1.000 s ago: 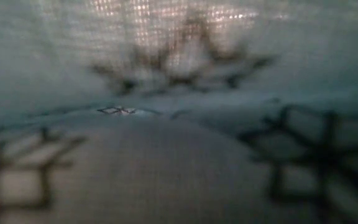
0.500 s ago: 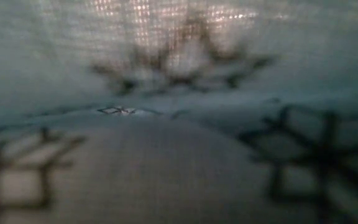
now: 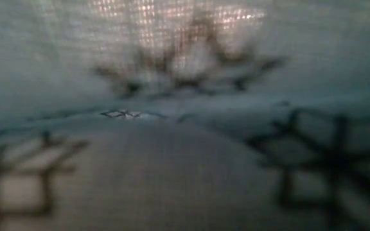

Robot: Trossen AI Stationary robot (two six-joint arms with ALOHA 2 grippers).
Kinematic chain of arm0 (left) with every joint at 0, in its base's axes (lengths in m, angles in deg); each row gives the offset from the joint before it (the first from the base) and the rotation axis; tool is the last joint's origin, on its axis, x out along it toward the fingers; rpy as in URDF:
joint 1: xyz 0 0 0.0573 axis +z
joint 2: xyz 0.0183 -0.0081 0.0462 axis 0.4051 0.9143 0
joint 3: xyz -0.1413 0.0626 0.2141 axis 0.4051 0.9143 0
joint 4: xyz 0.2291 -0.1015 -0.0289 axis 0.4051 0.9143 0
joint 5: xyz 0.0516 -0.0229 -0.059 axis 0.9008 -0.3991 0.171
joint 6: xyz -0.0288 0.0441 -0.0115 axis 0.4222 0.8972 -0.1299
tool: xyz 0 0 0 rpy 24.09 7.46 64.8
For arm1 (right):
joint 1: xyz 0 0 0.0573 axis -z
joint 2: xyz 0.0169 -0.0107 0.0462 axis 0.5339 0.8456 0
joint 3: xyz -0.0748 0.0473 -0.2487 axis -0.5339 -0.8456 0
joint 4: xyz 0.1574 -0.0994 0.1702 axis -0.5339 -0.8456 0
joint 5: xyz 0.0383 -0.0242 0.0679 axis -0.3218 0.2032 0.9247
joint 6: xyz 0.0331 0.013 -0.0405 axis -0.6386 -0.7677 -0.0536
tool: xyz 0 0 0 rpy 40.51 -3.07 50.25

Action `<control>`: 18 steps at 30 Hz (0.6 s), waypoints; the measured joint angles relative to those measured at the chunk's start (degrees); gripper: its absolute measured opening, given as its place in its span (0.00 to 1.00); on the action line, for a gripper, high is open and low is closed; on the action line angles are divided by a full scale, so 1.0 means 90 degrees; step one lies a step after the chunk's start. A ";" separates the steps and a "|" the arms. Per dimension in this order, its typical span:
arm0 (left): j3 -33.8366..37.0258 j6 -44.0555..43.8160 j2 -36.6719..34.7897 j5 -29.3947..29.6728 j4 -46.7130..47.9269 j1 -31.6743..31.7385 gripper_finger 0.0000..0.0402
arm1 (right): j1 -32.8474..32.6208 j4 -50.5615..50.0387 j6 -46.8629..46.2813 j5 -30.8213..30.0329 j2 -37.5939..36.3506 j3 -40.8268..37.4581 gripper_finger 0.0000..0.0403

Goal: Pick & Place Medicine items
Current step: Put the blue patient gown into the wire basket

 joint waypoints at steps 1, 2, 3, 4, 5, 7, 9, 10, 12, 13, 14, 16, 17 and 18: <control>0.0000 0.0000 0.0001 0.0000 -0.0002 0.0000 0.67 | 0.0000 0.0013 -0.0004 -0.0001 -0.0132 0.0000 0.55; 0.0000 0.0001 0.0002 0.0000 0.0000 0.0000 0.67 | 0.0000 0.0012 -0.0012 -0.0001 -0.0277 0.0000 0.55; 0.0000 -0.0001 0.0000 0.0000 -0.0002 0.0000 0.67 | 0.0000 0.0010 -0.0010 0.0001 -0.0437 0.0000 0.56; 0.0000 -0.0001 0.0000 0.0000 0.0000 0.0000 0.67 | 0.0000 0.0004 -0.0032 0.0008 -0.0595 0.0000 0.55; 0.0000 -0.0001 0.0000 0.0000 -0.0001 0.0000 0.67 | -0.0008 -0.0051 -0.0167 0.0024 -0.0775 0.0000 0.55; 0.0000 0.0001 0.0000 0.0000 0.0000 0.0000 0.67 | -0.0053 -0.0187 -0.0450 0.0039 -0.1160 -0.0006 0.55; 0.0000 -0.0001 0.0000 0.0000 0.0000 0.0000 0.67 | -0.0175 -0.0137 -0.0482 -0.0009 -0.1557 -0.0104 0.55; 0.0000 0.0001 0.0002 0.0000 0.0000 0.0000 0.67 | -0.0244 -0.0082 -0.0370 -0.0004 -0.1751 -0.0193 0.55; 0.0000 -0.0001 0.0000 0.0000 0.0000 0.0000 0.67 | -0.0380 0.0134 -0.0055 0.0002 -0.2148 -0.0435 0.55; 0.0000 0.0000 0.0000 0.0000 -0.0001 0.0000 0.67 | -0.0442 0.0259 0.0102 0.0001 -0.2354 -0.0574 0.55; 0.0000 -0.0001 0.0000 0.0000 -0.0001 0.0000 0.67 | -0.0499 0.0419 0.0238 -0.0003 -0.2551 -0.0727 0.55; 0.0000 -0.0001 0.0001 0.0000 -0.0001 0.0000 0.67 | -0.0585 0.0798 0.0401 -0.0004 -0.2949 -0.1070 0.55; 0.0000 0.0000 0.0000 0.0000 0.0000 0.0000 0.67 | -0.0613 0.0978 0.0444 -0.0003 -0.3129 -0.1237 0.55; 0.0000 -0.0001 0.0000 0.0000 0.0000 0.0000 0.67 | -0.0632 0.1165 0.0464 -0.0001 -0.3307 -0.1408 0.55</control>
